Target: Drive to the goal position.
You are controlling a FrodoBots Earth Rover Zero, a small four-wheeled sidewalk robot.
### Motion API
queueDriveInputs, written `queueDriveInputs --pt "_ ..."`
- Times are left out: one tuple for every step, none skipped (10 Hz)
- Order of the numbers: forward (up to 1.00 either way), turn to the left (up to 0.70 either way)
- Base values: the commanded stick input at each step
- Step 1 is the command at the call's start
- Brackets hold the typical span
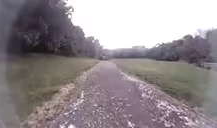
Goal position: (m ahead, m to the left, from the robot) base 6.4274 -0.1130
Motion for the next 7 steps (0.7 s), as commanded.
queueDriveInputs --pt "0.85 0.00" --pt "0.85 0.00" --pt "0.85 0.00" --pt "0.85 0.00" --pt "0.85 0.00" --pt "0.85 0.00" --pt "0.85 0.00"
